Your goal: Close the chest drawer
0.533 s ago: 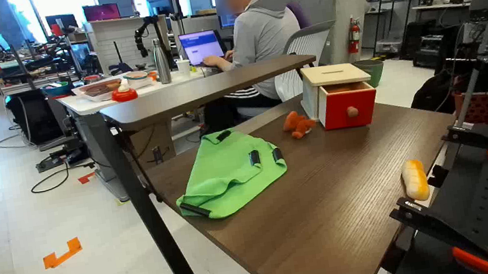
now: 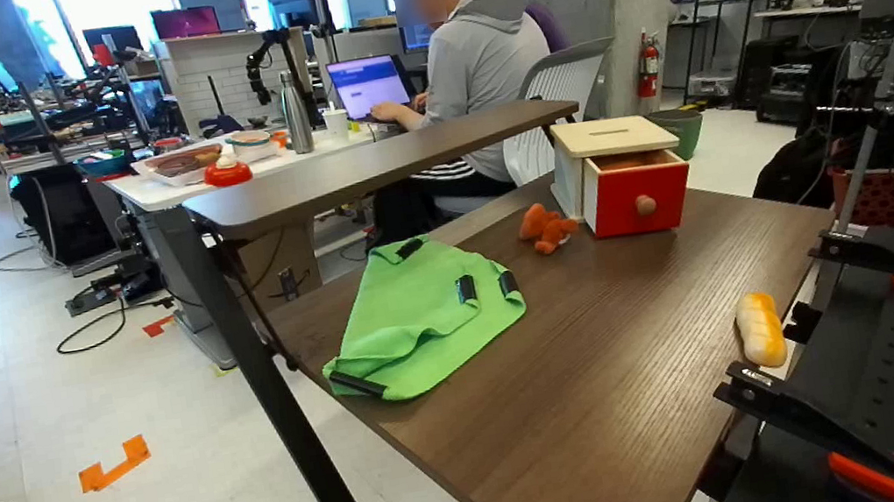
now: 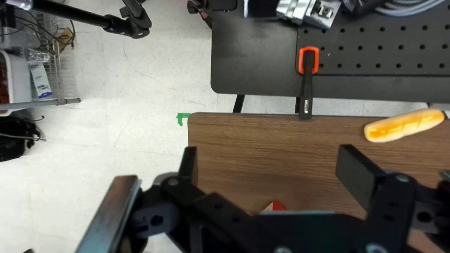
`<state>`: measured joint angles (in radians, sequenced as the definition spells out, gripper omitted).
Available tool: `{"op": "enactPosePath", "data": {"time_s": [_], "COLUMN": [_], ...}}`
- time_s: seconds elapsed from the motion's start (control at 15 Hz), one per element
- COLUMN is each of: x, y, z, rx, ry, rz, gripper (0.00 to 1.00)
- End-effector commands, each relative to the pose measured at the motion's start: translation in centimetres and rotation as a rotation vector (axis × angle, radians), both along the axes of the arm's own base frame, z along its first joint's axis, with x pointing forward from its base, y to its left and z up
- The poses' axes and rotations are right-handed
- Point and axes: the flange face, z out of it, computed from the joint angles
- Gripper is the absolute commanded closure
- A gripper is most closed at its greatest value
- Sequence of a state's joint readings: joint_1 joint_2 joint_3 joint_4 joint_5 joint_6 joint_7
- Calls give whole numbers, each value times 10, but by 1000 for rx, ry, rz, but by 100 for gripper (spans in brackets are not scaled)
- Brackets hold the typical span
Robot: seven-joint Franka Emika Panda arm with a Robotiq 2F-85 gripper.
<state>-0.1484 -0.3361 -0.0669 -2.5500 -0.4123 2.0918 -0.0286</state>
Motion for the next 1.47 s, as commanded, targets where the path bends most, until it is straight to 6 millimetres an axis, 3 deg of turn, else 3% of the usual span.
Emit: {"op": "enactPosePath", "data": {"time_s": [0.0,0.33,0.67,1.13,1.4], "x": [17,33,51,91,95], "y": [14,41,49,57,64], "z": [-47,-102,-133,-180,-204], "rx": [-50,-86,-33,56,61], "ry": [-124,-238,-285,-279,-223], "rz": [-55,-3,37,-16,-32], "gripper": [0,0,0,0,0]}}
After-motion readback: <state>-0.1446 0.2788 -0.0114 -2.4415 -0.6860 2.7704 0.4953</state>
